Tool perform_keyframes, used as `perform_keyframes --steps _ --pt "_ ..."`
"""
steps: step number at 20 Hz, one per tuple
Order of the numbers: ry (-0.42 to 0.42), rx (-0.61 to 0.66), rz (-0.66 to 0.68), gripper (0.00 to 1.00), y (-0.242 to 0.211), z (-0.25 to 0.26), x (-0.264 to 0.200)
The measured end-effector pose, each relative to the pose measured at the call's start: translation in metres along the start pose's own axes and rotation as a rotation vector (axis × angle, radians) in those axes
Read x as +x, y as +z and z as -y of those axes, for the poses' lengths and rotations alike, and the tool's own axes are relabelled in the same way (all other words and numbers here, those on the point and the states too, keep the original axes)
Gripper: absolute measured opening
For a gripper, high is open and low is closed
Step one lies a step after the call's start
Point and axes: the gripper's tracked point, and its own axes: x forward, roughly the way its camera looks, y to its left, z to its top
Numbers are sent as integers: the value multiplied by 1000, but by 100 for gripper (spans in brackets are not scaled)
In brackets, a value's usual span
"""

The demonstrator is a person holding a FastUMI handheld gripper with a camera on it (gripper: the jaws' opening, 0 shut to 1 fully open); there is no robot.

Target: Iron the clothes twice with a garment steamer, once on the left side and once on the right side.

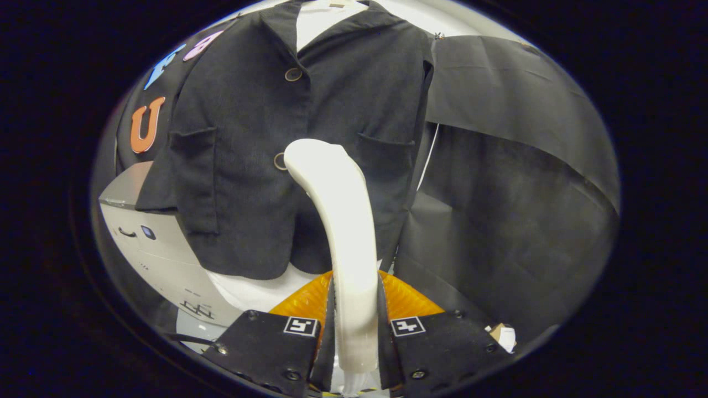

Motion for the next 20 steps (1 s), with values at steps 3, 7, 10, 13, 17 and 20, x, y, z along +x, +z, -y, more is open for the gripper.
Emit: perform_keyframes --steps 3,7,10,13,17,20 --pt "5 7 24 35 7 -4 -14" --pt "12 20 57 35 14 -12 -44" --pt "24 21 85 35 13 -20 -71" --pt "35 39 87 35 6 -34 -95" --pt "71 51 97 35 -1 -49 -129" --pt "92 44 116 35 -4 -60 -154"
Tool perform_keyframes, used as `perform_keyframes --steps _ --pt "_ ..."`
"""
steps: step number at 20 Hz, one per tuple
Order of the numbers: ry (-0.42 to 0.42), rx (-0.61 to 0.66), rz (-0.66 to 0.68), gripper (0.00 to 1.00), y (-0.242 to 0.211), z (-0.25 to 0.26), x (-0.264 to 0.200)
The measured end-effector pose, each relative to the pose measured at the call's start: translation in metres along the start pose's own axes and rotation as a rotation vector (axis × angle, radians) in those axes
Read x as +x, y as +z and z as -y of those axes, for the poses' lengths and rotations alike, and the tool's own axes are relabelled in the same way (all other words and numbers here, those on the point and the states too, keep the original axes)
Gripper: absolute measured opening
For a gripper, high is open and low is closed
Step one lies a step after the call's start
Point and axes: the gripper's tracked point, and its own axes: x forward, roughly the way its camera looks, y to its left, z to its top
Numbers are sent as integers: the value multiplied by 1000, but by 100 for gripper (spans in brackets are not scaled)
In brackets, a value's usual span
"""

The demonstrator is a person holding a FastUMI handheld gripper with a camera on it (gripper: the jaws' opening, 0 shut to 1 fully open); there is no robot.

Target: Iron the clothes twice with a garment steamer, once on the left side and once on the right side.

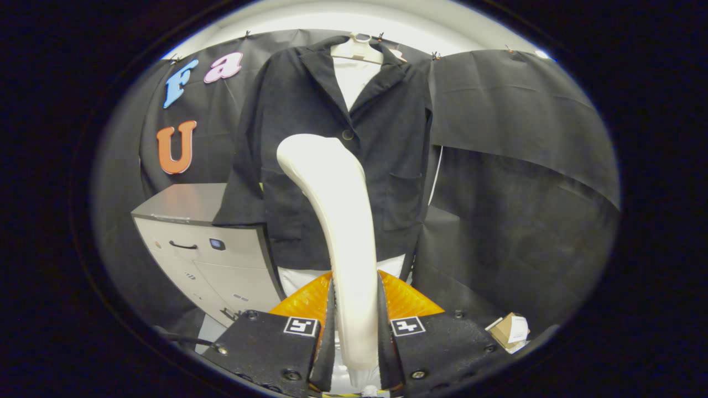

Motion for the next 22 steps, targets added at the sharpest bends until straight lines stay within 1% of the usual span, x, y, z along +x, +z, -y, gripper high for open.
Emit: perform_keyframes --steps 8,10,12,15,22 --pt "80 -13 30 35 -25 -33 -72" --pt "103 -3 41 35 -34 -42 -85" --pt "122 -24 42 35 -42 -46 -95" --pt "131 -13 13 35 -54 -53 -102" --pt "124 -1 12 35 -53 -50 -105"
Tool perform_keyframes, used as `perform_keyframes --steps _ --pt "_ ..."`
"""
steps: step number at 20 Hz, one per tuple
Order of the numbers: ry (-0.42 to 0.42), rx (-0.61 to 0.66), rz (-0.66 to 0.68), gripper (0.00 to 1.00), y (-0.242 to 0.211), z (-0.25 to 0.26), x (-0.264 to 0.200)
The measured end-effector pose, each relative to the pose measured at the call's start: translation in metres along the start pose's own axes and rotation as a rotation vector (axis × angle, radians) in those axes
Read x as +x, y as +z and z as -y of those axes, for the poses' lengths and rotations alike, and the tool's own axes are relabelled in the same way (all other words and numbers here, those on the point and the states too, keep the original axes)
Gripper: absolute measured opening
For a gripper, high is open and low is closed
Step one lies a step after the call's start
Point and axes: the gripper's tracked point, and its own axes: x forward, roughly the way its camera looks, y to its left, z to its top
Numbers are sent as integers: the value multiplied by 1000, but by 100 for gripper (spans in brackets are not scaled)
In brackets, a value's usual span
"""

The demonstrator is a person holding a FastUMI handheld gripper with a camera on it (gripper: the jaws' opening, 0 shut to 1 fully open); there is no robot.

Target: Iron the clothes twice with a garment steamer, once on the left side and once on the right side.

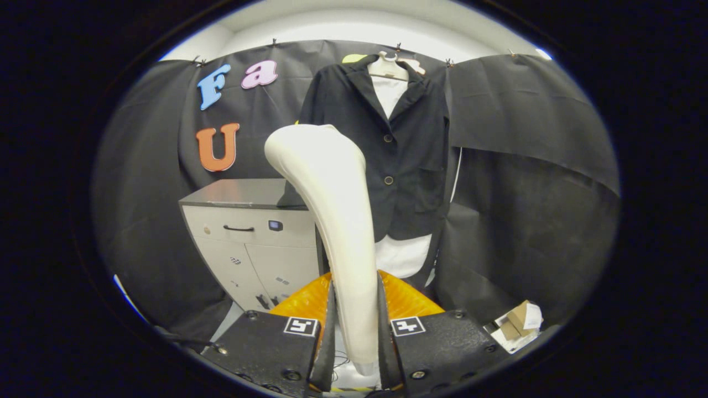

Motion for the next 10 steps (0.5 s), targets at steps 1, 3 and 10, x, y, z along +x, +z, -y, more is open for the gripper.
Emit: perform_keyframes --steps 1,3,10 --pt "1 6 -4 35 -1 -1 0" --pt "-2 0 -6 35 0 -1 1" --pt "-2 1 -3 35 0 -2 0"
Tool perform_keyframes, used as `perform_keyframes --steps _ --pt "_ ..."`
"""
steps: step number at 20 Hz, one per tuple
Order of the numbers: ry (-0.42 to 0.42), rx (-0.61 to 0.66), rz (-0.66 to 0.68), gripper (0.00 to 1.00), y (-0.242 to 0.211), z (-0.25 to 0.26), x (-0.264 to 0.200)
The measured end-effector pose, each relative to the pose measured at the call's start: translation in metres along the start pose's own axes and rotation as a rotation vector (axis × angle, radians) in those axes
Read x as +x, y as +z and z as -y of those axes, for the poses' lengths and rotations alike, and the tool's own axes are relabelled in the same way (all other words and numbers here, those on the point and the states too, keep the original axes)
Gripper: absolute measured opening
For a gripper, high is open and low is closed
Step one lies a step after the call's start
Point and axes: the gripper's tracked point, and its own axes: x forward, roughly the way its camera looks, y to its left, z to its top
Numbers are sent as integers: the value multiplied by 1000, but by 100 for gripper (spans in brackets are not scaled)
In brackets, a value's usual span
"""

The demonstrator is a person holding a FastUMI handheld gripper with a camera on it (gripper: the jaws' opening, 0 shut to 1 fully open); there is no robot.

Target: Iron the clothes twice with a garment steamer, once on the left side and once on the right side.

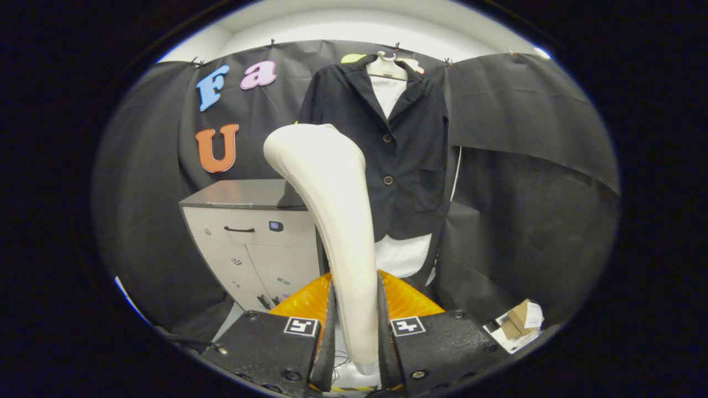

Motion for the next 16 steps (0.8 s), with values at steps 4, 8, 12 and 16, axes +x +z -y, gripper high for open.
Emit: perform_keyframes --steps 4,8,12,16 --pt "2 0 -6 35 -2 -2 2" --pt "2 7 -11 35 -1 0 3" --pt "8 12 0 35 2 -4 2" --pt "16 -1 2 35 3 -6 -1"
